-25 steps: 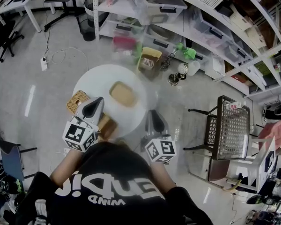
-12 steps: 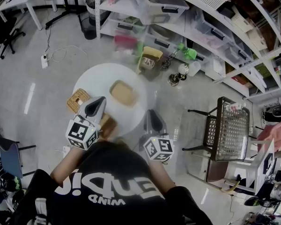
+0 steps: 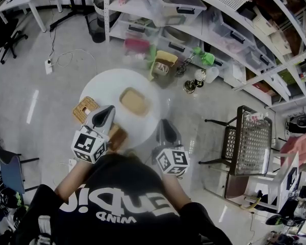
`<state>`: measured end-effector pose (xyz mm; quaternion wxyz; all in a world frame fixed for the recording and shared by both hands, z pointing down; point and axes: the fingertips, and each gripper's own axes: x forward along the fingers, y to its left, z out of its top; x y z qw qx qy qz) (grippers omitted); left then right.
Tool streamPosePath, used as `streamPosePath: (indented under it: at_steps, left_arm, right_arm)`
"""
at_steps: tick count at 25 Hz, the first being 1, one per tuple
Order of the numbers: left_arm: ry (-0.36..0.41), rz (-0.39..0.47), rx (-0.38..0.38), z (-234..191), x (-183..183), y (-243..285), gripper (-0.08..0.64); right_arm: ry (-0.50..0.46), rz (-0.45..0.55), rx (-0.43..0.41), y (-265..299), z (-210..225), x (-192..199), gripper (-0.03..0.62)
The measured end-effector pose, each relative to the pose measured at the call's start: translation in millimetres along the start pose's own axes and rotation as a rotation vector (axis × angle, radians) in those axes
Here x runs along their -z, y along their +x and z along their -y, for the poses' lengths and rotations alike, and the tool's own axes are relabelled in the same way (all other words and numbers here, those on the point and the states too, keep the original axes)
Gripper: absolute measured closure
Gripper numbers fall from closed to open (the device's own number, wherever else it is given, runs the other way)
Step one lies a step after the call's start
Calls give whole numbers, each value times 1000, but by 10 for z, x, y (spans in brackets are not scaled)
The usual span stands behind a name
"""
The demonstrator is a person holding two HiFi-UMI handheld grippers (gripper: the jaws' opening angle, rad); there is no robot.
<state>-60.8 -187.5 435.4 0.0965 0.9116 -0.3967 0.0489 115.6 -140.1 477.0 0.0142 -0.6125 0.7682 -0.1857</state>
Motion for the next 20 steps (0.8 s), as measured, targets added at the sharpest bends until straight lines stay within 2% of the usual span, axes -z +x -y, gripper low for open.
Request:
streamPosePath:
  at_steps: [20]
  left_arm:
    - [-12,-4,-3,39,27,9,558]
  right_arm:
    - [-3,-13,-14,25,27,6,555]
